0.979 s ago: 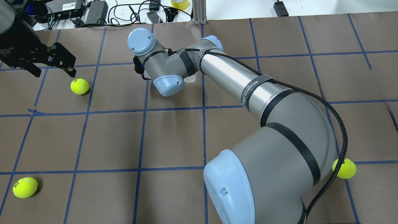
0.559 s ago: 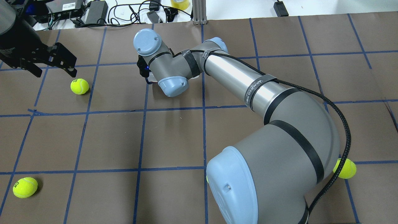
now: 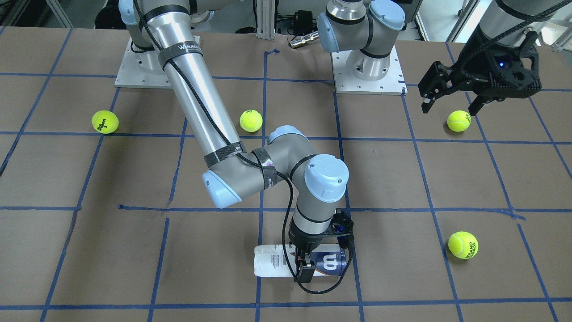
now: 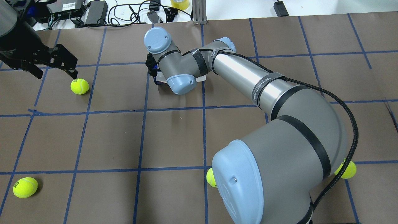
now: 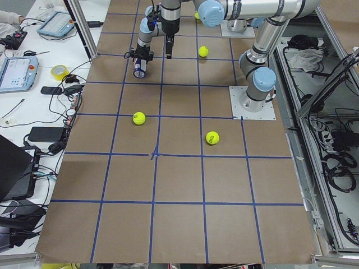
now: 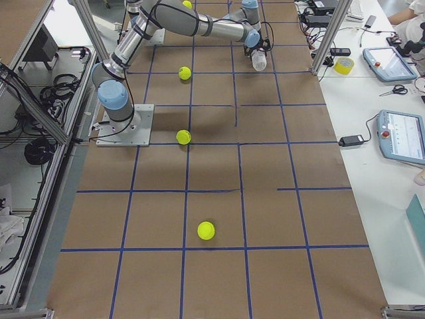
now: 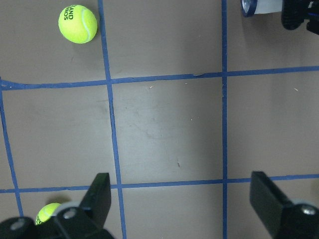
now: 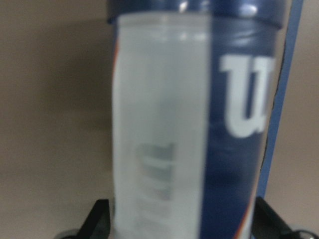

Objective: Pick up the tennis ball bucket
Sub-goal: 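Lay the can down on its side and withdraw the right gripper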

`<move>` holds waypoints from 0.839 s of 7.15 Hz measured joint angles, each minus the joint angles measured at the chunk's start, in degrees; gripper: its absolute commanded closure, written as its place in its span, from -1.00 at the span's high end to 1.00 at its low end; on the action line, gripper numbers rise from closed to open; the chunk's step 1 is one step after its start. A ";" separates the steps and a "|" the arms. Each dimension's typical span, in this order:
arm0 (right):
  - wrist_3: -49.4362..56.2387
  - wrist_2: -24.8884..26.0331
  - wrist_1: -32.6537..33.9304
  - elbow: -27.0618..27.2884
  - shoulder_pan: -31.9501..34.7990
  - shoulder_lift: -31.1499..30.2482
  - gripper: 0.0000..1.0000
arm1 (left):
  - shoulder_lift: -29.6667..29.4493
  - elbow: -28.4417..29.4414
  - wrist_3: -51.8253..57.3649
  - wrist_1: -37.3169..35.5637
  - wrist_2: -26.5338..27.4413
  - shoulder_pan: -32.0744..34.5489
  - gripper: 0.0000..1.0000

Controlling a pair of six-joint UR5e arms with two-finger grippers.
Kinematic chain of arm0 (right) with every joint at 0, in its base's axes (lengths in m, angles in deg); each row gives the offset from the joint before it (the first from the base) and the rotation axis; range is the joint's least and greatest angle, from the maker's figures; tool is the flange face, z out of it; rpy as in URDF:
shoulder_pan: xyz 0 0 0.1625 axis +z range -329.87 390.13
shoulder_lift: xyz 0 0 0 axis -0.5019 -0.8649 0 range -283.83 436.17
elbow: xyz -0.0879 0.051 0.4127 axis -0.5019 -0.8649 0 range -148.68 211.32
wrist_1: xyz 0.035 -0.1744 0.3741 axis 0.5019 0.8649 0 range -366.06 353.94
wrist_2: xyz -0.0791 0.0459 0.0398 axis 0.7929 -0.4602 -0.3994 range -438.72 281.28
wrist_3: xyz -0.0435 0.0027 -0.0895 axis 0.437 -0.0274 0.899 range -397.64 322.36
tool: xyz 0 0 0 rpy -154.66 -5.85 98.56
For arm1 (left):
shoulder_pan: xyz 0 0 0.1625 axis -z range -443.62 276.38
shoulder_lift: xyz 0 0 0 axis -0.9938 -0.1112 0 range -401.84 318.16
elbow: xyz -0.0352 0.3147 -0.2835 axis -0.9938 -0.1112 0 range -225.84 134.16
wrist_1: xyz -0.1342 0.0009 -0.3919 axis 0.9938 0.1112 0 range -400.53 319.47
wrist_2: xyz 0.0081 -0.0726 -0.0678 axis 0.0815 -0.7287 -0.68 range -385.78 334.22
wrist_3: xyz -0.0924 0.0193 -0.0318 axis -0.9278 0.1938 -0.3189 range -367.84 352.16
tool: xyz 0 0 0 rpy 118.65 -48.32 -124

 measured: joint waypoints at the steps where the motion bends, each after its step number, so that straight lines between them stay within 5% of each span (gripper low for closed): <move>1: 0.09 -0.75 0.00 -0.09 -0.03 -0.36 1.00 | 0.00 -0.01 0.00 -0.01 -0.05 0.00 1.00; 6: -4.85 -2.77 -2.33 0.29 -2.50 -9.88 1.00 | -0.41 0.10 -0.10 0.35 -1.51 -0.10 1.00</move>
